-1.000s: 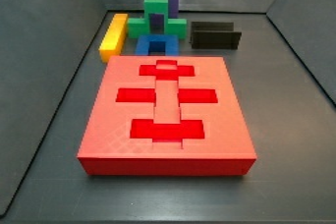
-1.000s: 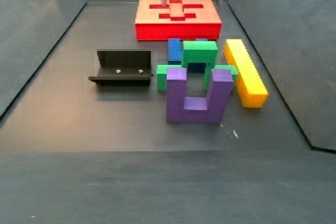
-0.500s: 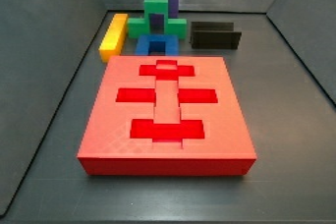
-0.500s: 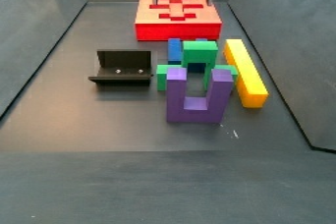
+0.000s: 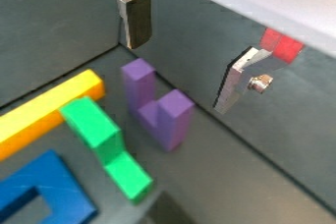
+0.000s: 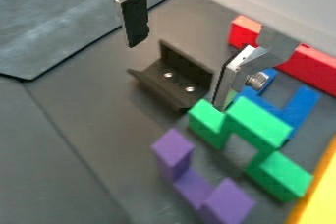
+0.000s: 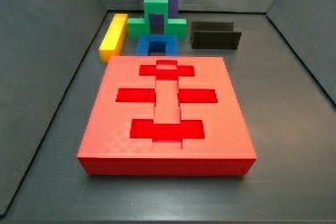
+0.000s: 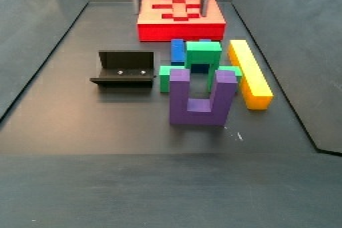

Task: Pick up the purple object. Move up. Move to above the board. Insert the purple object.
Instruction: Pick up the purple object.

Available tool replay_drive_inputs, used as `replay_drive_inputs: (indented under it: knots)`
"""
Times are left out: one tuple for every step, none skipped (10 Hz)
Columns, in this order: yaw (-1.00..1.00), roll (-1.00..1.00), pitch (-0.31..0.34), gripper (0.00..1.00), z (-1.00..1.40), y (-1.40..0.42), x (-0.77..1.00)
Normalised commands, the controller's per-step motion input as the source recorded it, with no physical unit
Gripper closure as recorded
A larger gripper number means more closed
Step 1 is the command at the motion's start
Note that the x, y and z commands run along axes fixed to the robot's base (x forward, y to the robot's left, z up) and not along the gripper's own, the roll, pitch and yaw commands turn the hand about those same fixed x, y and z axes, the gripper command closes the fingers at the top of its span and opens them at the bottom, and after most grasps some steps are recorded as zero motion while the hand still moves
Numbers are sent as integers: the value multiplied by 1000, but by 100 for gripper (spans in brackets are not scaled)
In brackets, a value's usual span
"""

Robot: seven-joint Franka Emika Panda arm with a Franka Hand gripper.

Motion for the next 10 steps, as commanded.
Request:
replay_drive_inputs:
  knots:
    - [-71, -110, 60, 0, -360, 460, 723]
    - [-346, -227, 6, 0, -649, 389, 180]
    - [-334, -204, 0, 0, -740, 360, -69]
    - [-286, -184, 0, 0, -583, 277, -220]
    - [-311, -181, 0, 0, -491, 154, -377]
    - [-240, -137, 0, 0, -269, 0, -514]
    - [-223, -110, -23, 0, -160, 0, -383]
    - [-77, -84, -31, 0, -197, 0, 0]
    - [0, -36, -14, 0, -211, 0, 286]
    - [0, 0, 0, 0, -146, 60, 523]
